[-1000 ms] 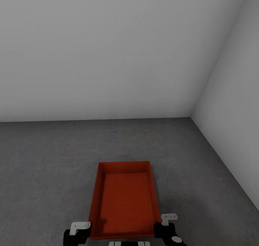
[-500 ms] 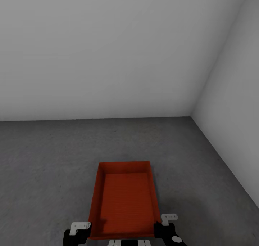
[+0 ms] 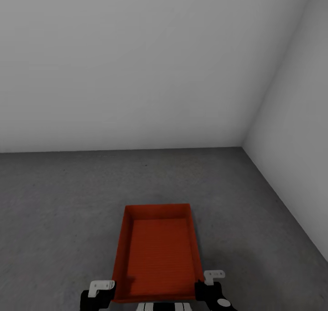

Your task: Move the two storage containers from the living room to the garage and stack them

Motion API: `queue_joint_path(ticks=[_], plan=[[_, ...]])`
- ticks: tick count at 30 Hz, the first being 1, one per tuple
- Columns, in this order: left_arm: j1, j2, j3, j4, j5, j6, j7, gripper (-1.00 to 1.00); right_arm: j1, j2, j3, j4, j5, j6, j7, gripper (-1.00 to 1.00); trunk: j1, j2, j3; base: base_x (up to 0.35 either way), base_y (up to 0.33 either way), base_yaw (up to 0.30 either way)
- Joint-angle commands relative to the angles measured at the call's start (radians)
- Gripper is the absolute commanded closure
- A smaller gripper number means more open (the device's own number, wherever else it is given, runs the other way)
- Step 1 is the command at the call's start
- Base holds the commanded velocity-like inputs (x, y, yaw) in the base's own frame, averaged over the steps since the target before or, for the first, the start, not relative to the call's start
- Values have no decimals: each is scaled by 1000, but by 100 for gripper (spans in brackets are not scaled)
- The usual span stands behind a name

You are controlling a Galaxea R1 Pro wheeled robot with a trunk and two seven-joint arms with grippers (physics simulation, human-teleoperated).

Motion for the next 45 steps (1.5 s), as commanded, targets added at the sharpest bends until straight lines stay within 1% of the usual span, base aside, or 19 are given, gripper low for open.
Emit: queue_joint_path(ticks=[1,12,17,45], plan=[[-1,13,18,0,11,-2,7,100,-1,-1,-4,0,0,-4,-8,100,0,-1,-1,0,0,0],[-1,13,18,0,11,-2,7,100,-1,-1,-4,0,0,-4,-8,100,0,-1,-1,0,0,0],[-1,13,18,0,11,-2,7,100,-1,-1,-4,0,0,-4,-8,100,19,-36,-16,0,0,0],[-1,13,18,0,11,-2,7,100,-1,-1,-3,0,0,-4,-8,100,19,-36,-16,0,0,0]])
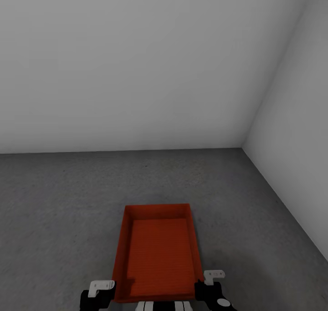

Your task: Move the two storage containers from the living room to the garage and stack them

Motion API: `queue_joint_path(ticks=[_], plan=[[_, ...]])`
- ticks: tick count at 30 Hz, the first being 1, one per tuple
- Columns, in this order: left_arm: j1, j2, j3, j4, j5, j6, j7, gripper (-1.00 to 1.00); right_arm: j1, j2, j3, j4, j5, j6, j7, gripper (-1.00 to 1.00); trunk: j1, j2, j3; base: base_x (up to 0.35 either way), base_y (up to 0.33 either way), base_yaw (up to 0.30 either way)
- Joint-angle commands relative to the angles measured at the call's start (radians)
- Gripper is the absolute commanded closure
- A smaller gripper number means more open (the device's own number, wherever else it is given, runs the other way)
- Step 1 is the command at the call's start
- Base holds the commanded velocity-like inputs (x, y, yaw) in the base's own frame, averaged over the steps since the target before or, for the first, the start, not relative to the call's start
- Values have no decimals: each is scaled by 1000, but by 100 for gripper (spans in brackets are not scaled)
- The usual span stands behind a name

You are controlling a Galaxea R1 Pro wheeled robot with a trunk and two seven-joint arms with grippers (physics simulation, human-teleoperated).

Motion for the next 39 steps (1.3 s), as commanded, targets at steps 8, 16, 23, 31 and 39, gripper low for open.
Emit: queue_joint_path(ticks=[8,16,23,31,39], plan=[[-1,12,17,0,11,-2,7,100,0,-2,-3,0,1,-2,-6,100,14,0,-1,0,0,0],[-1,12,16,-1,11,-1,8,100,0,-2,-3,0,1,0,-6,100,14,0,-1,0,0,0],[-1,12,16,-1,11,0,9,-100,0,-2,-3,0,1,0,-6,-100,14,0,-1,0,0,0],[-1,12,16,-1,11,1,9,-100,0,-2,-3,0,1,0,-6,-100,14,0,-1,0,0,0],[-1,12,16,-1,11,0,9,-100,0,-2,-3,0,1,0,-6,-100,14,0,-1,0,0,0]])
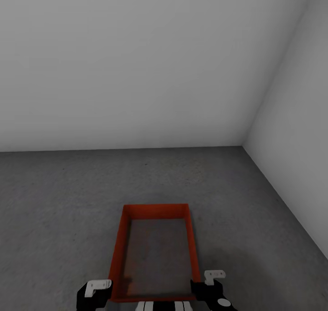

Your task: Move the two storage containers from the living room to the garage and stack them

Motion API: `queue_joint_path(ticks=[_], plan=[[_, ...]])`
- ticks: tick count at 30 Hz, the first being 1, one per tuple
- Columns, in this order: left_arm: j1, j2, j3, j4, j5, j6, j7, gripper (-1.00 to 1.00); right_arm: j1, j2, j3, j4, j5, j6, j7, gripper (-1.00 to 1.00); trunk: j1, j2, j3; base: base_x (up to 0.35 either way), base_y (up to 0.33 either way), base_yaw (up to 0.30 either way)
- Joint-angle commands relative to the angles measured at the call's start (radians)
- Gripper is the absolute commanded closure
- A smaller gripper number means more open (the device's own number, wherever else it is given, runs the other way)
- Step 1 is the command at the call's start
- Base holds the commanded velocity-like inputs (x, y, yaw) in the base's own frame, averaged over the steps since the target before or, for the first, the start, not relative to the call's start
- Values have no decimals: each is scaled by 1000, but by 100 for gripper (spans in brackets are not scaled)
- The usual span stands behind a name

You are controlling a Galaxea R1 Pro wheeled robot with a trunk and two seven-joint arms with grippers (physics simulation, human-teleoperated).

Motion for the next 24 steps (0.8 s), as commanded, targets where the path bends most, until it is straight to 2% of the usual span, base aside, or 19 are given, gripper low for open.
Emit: queue_joint_path(ticks=[1,24], plan=[[0,0,2,2,0,-3,-1,-100,0,0,3,1,1,-3,-5,-100,0,0,-1,0,0,0],[0,0,2,1,0,-5,-1,-100,0,0,3,1,0,-3,-5,-100,0,0,-1,0,0,0]])
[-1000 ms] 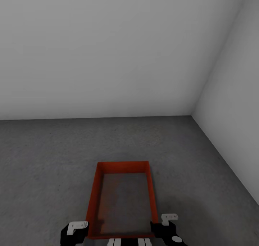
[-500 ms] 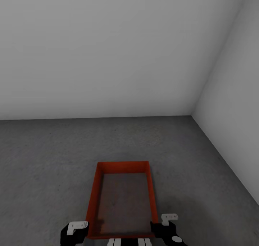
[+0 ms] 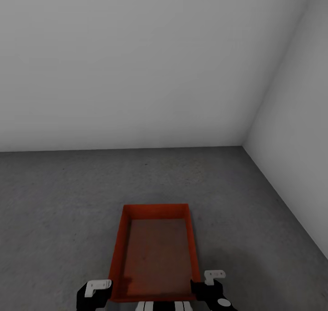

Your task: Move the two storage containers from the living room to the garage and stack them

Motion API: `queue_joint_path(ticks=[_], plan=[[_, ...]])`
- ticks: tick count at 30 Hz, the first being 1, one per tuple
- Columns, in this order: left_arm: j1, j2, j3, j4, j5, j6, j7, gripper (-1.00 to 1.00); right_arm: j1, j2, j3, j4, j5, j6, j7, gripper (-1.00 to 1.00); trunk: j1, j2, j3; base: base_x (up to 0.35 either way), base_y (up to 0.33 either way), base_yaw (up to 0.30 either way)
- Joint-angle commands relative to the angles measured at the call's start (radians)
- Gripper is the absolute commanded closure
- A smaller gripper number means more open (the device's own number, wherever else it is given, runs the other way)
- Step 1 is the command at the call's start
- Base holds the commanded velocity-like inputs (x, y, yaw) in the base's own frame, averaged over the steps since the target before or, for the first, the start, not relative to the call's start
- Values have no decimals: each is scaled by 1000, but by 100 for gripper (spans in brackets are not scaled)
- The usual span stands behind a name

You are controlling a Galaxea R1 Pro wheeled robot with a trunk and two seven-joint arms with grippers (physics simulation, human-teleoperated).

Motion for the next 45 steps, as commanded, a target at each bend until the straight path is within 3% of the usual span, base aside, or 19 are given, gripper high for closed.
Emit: queue_joint_path(ticks=[1,21,45], plan=[[0,0,2,1,0,-3,-1,-100,0,0,3,1,1,-3,-5,-100,0,0,-1,0,0,0],[0,0,2,1,0,-3,-1,-100,0,0,3,1,1,-3,-5,-100,0,0,-1,0,0,0],[0,0,2,1,0,-3,-1,-100,0,0,2,1,1,-3,-5,-100,-92,168,75,0,0,0]])
